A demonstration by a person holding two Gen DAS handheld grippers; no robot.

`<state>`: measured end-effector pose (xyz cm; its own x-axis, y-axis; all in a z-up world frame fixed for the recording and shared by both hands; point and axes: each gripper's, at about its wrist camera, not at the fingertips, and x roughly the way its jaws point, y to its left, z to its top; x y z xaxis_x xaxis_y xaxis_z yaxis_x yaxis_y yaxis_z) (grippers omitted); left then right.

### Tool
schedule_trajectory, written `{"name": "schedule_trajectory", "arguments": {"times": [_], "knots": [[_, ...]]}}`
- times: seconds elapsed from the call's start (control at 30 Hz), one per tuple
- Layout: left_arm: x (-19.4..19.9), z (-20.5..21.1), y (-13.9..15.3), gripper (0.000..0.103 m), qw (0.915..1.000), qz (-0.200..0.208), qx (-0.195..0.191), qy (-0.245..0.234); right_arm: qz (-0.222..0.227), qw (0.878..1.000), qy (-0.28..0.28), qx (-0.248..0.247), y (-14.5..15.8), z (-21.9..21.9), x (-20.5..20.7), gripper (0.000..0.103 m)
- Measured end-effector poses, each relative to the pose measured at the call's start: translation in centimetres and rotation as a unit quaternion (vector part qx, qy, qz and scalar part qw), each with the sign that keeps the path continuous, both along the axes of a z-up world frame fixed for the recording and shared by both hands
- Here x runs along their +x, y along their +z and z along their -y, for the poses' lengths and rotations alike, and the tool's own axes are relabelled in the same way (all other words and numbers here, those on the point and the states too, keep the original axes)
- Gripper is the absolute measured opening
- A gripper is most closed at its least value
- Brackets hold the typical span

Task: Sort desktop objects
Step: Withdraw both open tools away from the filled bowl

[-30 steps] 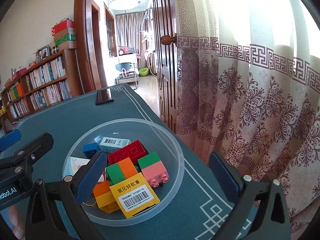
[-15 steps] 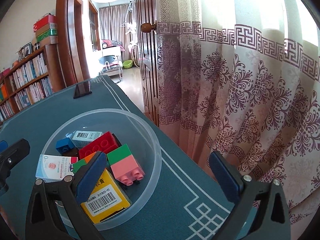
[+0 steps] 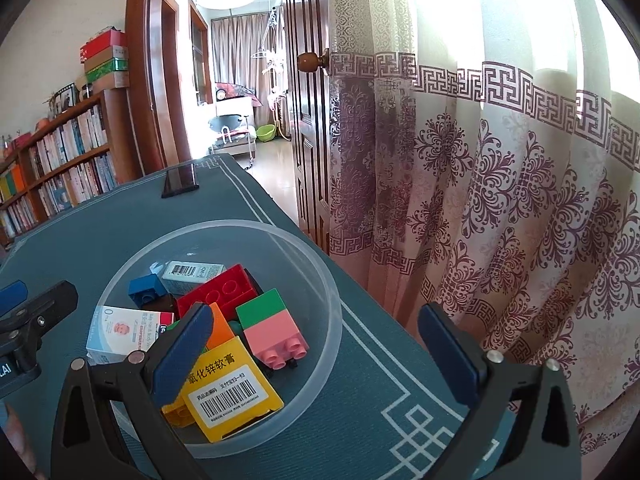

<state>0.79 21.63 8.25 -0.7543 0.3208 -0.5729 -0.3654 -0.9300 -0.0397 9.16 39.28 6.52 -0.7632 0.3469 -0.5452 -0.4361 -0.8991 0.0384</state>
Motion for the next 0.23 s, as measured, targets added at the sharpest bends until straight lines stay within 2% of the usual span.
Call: {"name": "schedule_trajectory", "arguments": {"times": [0.23], "knots": [[0.43, 0.42, 0.16, 0.103, 0.9999, -0.014, -0.002, 0.003, 0.000, 1.000, 0.002, 0.002, 0.03, 0.35, 0.17, 0.103]]}}
